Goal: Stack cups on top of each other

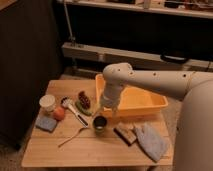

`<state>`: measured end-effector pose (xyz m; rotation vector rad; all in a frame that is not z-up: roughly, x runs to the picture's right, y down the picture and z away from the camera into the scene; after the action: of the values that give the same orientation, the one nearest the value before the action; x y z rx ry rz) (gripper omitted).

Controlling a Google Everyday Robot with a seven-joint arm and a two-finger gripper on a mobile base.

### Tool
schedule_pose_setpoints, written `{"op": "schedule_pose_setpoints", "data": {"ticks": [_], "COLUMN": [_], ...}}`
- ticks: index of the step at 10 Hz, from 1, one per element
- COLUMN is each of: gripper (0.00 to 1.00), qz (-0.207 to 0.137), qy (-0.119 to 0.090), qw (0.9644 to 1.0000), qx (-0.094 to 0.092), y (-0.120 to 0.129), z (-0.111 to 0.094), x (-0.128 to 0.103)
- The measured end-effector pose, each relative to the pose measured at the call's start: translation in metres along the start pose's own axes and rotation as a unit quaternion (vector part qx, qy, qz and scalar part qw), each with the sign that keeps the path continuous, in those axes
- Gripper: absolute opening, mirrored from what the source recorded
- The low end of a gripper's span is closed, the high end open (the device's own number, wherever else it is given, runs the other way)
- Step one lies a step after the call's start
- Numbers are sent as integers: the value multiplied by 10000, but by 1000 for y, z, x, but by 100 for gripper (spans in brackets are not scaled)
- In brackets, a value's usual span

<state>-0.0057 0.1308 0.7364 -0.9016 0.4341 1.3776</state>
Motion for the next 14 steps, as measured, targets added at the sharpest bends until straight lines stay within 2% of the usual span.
{"op": "schedule_pose_setpoints", "data": {"ticks": [5,6,8,10,12,14], "gripper": [80,80,80,80,80,80], "qz": [-4,14,297,272,203,169], "qy": [5,-45,-431,-654,-742,-732], "qw": [10000,10000,9984,9968,9951,9948], "qx": [12,-17,-217,-367,-615,-681], "y": [-1,-1,-22,-23,-28,-26], "z": [1,2,1,-3,0,6], "x": [1,0,1,3,3,0]}}
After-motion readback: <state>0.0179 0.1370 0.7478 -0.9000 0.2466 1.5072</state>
